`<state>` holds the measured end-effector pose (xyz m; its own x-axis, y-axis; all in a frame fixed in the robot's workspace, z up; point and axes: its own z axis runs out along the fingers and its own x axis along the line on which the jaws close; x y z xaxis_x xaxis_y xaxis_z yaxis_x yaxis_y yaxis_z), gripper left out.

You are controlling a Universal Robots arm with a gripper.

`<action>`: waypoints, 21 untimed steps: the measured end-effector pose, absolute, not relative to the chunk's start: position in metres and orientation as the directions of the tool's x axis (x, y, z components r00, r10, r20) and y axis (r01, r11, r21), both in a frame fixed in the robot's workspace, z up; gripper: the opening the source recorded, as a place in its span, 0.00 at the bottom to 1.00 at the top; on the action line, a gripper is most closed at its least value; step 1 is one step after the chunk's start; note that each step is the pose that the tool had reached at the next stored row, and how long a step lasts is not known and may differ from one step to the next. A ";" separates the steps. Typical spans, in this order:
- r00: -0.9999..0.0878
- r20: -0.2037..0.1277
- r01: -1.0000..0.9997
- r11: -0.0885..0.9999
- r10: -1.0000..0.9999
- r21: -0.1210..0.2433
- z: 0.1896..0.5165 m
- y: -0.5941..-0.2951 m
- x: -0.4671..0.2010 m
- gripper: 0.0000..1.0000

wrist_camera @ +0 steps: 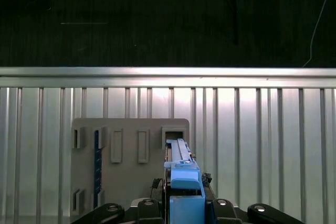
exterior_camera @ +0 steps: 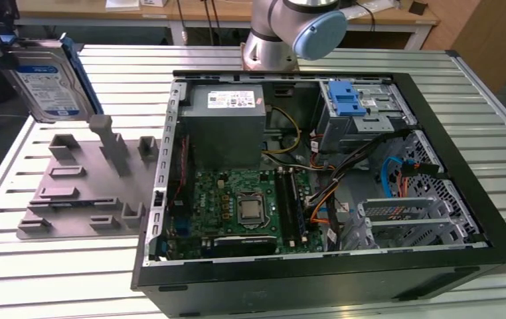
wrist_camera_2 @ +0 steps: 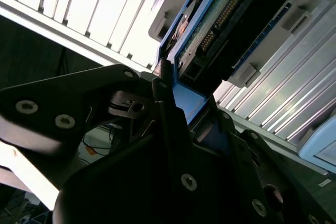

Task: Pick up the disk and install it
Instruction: 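Pick up the disk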

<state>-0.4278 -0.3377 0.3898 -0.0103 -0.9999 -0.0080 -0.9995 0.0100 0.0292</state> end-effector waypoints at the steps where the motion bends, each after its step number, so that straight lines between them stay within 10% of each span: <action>1: -0.010 -0.008 -1.000 0.010 -1.000 0.029 0.390 -0.338 -0.428 0.36; 21: -0.010 -0.008 -1.000 0.010 -1.000 0.029 0.406 -0.338 -0.428 0.36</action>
<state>-0.4278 -0.3377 0.4060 -0.0103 -0.9999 -0.0080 -0.9995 0.0101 0.0292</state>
